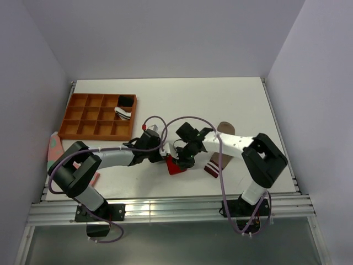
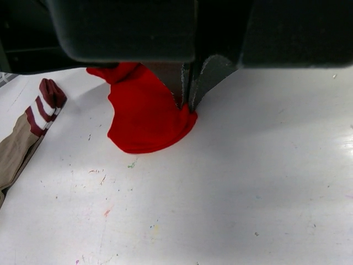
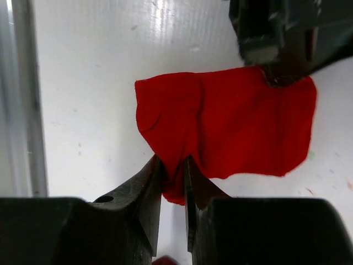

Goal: Roll the socks
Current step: Roll the sock at the center of the board.

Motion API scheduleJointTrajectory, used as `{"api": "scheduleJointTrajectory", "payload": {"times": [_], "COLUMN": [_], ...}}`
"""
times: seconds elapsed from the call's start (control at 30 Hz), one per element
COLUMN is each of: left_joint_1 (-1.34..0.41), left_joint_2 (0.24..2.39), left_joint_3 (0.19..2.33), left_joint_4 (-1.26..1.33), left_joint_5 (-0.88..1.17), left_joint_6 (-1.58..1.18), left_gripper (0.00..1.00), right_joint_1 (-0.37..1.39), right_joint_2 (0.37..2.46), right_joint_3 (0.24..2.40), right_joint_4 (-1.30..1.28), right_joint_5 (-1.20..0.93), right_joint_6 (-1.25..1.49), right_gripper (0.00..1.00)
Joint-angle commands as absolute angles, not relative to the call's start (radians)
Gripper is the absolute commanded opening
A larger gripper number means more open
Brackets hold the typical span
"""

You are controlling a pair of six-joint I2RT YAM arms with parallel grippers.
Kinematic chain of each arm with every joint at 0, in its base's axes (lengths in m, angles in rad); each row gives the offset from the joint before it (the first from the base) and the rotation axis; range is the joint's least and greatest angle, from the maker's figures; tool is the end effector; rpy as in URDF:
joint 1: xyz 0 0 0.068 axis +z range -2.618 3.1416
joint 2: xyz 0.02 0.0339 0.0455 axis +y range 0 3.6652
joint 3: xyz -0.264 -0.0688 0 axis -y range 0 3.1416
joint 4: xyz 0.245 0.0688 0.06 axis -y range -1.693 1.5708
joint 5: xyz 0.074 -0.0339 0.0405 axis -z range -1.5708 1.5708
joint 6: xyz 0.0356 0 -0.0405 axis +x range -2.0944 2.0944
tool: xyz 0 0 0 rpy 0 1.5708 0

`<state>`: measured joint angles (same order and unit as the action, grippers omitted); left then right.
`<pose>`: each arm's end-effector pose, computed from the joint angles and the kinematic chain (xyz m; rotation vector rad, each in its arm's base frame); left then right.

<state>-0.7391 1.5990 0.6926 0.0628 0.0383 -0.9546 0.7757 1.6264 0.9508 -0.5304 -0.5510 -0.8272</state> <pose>0.2198 -0.2021 0.1396 -0.2589 2.5686 -0.7687 0.2016 0.2238 0.1732 -2.0165 1.7588 0.7424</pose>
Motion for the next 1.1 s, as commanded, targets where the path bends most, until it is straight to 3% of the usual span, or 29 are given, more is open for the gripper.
{"api": "scheduleJointTrajectory", "payload": {"times": [0.0, 1.07], "left_joint_1": [-0.724, -0.724], "left_joint_2": [1.577, 1.33], "left_joint_3": [0.658, 0.324], "left_joint_4": [0.032, 0.258], "left_joint_5": [-0.044, -0.109], "left_joint_6": [-0.933, -1.131], "left_gripper": [0.0, 0.0], "right_joint_1": [0.785, 0.758], "right_joint_2": [1.721, 2.213], "right_joint_3": [1.061, 1.491], "right_joint_4": [-0.767, -1.028], "right_joint_5": [-0.658, -0.718], "right_joint_6": [-0.802, -0.604], "right_gripper": [0.12, 0.08]}}
